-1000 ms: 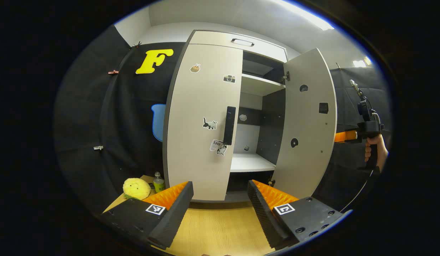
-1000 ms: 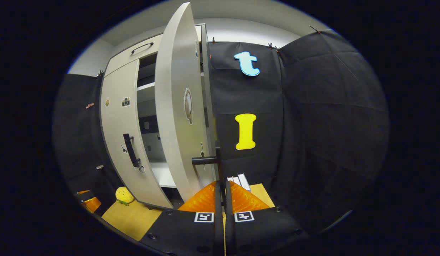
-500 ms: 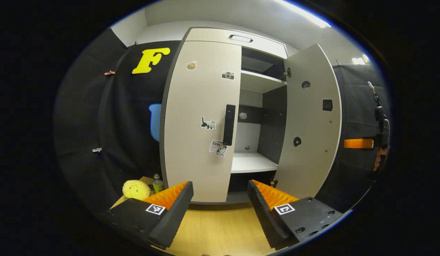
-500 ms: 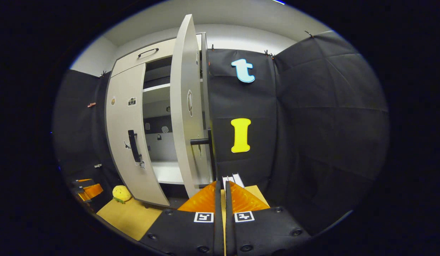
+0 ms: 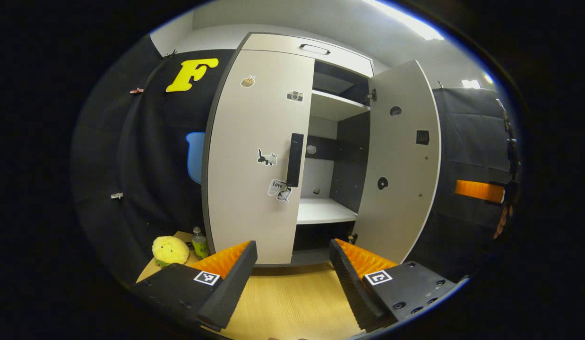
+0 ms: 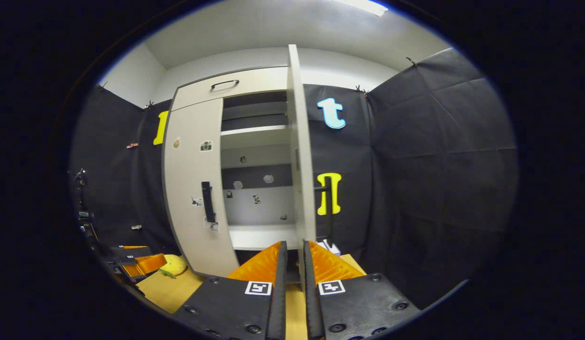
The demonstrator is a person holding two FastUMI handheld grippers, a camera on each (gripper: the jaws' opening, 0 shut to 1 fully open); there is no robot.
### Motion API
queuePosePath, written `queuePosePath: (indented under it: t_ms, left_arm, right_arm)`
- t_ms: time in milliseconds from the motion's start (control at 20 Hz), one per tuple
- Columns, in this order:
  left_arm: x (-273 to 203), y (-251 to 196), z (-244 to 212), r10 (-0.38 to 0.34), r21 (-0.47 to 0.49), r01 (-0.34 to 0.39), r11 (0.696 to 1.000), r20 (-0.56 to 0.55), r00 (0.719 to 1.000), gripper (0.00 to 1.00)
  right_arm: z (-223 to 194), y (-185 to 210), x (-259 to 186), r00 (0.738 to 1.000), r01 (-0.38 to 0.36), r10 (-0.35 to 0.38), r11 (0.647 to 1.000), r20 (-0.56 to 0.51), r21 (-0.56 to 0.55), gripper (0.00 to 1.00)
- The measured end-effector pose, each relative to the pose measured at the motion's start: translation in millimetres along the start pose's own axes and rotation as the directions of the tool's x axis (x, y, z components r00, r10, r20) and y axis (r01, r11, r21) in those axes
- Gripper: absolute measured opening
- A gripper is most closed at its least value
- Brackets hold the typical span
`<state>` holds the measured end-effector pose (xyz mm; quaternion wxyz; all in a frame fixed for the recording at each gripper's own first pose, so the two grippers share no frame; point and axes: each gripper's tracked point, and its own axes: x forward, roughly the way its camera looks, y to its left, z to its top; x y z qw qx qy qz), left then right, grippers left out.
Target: Open the right door of the double-door shoe cabinet with the right hand, and open the left door with the left hand.
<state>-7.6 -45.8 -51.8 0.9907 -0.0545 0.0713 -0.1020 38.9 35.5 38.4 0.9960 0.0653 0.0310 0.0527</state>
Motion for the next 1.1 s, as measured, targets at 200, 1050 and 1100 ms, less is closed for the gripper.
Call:
queuePosePath:
  t_ms: [200, 1050, 1100]
  left_arm:
    - [-21.6, 19.3, 0.7, -0.003, -0.021, 0.003, 1.000, 0.013, 1.000, 0.95]
    - [62.9, 51.5, 65.9, 0.160, 0.009, -0.161, 0.987, 0.077, 0.984, 0.95]
    - [75.8, 49.1, 72.8, 0.159, 0.017, -0.161, 0.987, 0.079, 0.984, 0.95]
  right_arm:
    - [-17.7, 32.6, 0.4, 0.999, -0.024, 0.025, 1.000, -0.040, 0.020, 0.35]
    - [-89.5, 58.0, 51.6, 0.989, -0.114, 0.103, 0.988, -0.105, -0.108, 1.00]
    - [-95.0, 59.9, 52.6, 0.987, -0.127, 0.115, 0.986, -0.112, -0.105, 1.00]
